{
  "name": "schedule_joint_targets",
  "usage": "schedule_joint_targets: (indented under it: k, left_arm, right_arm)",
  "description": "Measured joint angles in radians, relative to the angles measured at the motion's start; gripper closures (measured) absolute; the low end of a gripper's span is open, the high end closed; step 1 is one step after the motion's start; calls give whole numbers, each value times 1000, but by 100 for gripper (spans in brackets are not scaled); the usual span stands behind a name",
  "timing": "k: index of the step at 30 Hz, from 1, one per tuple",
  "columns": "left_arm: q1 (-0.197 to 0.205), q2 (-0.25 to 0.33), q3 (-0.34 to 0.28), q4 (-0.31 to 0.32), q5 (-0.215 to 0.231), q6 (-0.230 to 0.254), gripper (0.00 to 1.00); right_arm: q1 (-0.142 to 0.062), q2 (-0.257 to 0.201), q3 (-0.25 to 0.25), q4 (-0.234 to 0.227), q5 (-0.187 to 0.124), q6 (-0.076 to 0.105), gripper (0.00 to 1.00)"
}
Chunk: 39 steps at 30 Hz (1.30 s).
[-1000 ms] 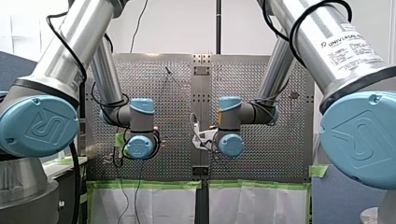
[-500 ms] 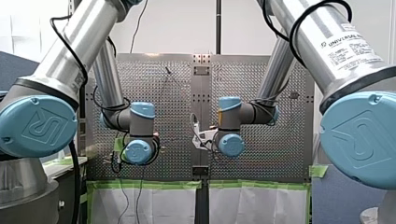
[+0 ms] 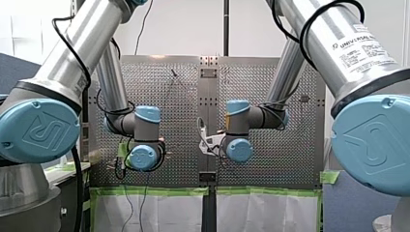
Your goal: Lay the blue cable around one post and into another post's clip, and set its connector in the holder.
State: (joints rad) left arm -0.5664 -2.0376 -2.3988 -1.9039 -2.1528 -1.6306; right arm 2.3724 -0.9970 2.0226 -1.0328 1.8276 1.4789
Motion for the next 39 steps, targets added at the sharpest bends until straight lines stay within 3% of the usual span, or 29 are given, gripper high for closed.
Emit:
schedule_joint_targets:
  k: [4,7,16,27,33,39]
  left_arm:
    - [0,0,0,0,0,0,0]
    - [0,0,0,0,0,0,0]
    - [0,0,0,0,0,0,0]
    - [-13,8,-3,-13,-2,-13,0]
    - [-61,53,2,-60,-14,-61,0]
    - [-97,115,8,-122,-29,-123,0]
  right_arm:
    - [5,30,19,31,-9,24,100]
    - [6,44,23,63,-11,31,100]
    - [6,49,25,147,-11,34,100]
    - [6,44,19,157,-14,36,100]
    - [13,1,-6,168,-18,63,100]
    - [16,-61,-11,187,-48,104,100]
